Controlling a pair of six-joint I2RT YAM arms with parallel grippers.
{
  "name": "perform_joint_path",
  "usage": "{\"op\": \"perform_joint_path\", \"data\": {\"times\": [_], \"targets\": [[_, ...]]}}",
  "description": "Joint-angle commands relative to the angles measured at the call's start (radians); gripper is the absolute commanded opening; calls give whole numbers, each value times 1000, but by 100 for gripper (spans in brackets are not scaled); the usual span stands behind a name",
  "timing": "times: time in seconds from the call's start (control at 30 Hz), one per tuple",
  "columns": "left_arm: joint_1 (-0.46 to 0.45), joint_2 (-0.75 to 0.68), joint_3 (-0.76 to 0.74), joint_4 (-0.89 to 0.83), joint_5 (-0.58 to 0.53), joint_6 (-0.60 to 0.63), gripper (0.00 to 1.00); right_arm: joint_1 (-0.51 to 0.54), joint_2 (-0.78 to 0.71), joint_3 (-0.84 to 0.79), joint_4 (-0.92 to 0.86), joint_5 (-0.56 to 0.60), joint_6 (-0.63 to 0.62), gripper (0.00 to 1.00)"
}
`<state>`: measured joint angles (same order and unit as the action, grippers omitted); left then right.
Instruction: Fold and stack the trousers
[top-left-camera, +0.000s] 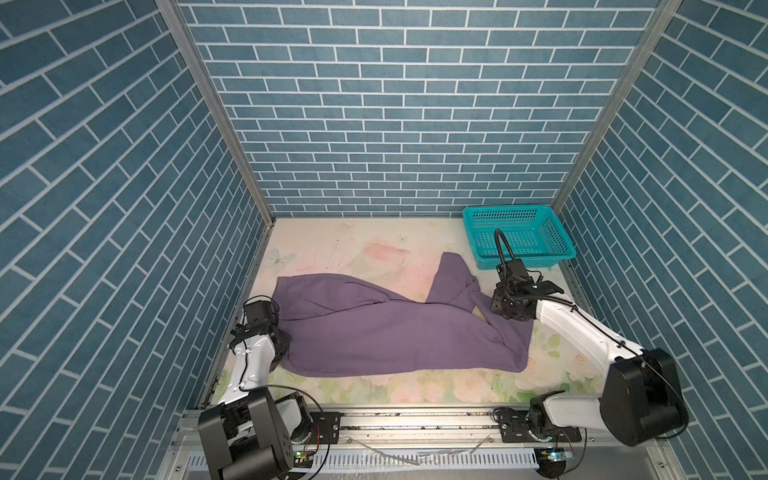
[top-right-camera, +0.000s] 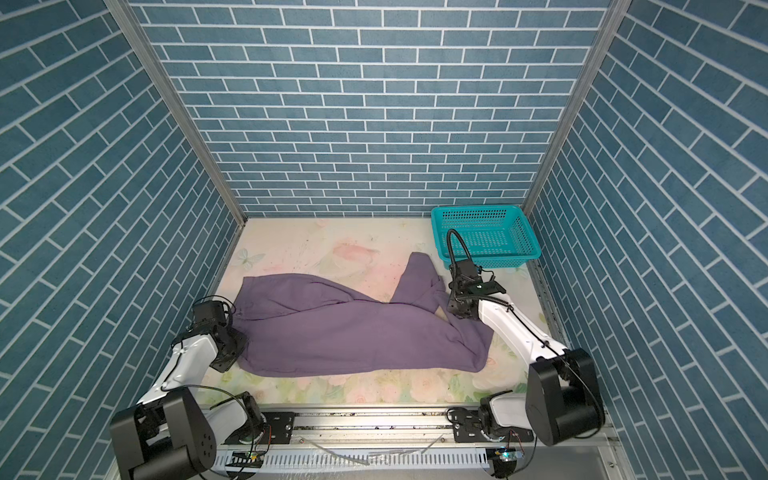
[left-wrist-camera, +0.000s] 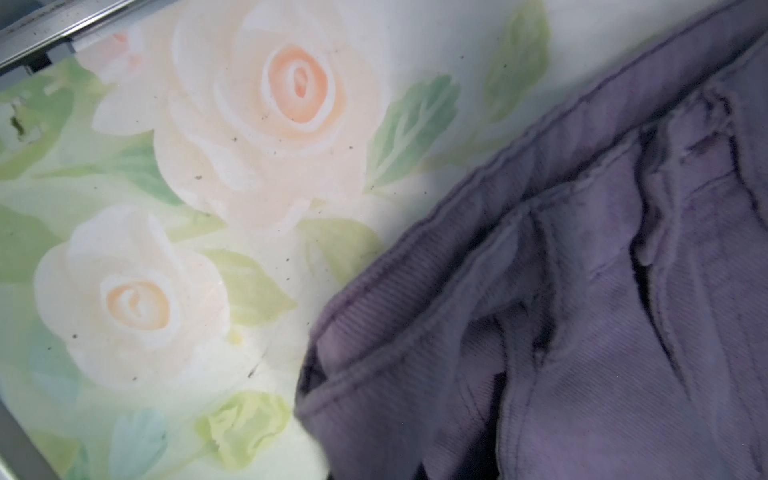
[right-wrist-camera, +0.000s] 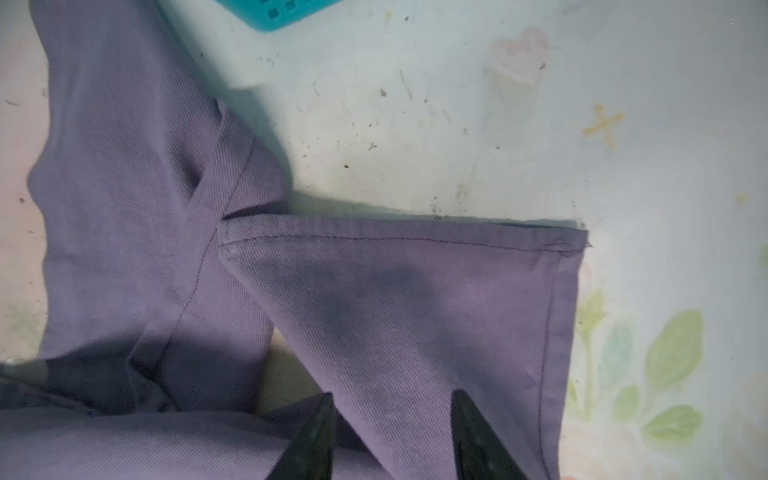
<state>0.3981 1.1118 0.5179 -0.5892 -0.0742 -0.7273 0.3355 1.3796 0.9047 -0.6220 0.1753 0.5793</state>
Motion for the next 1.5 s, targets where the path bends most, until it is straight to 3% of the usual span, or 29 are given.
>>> {"op": "perform_joint_path", "data": {"times": [0.0, 0.33, 0.57, 0.67, 0.77, 0.8, 0.97, 1.23, 1.37, 1.4, 1.47], "targets": [[9, 29, 19, -6, -27, 12, 2, -31, 67, 49, 23, -53, -81, 46], [9, 63, 19, 27, -14, 14, 2, -165, 243, 74, 119, -115, -107, 67], [9, 73, 4, 46, -13, 11, 2, -221, 354, 84, 208, -160, -62, 64], [9, 79, 3, 52, -12, 11, 2, -231, 368, 61, 253, -155, -26, 47], [10, 85, 2, 61, -6, 11, 2, -249, 354, 33, 276, -145, 8, 7], [9, 87, 2, 65, -4, 11, 2, -259, 341, 25, 273, -141, 18, 0], [9, 88, 8, 68, 8, 15, 2, -340, 183, -24, 209, -95, 61, 0], [9, 75, -4, 87, 36, 17, 2, -553, -182, -61, -48, 53, 68, 0], [8, 96, -3, 87, 46, 21, 2, -642, -266, -134, -92, 48, 73, 0], [8, 97, -4, 87, 47, 22, 2, -662, -283, -160, -90, 39, 74, 6], [9, 95, -3, 81, 49, 25, 5, -680, -306, -197, -74, 20, 70, 30]]}}
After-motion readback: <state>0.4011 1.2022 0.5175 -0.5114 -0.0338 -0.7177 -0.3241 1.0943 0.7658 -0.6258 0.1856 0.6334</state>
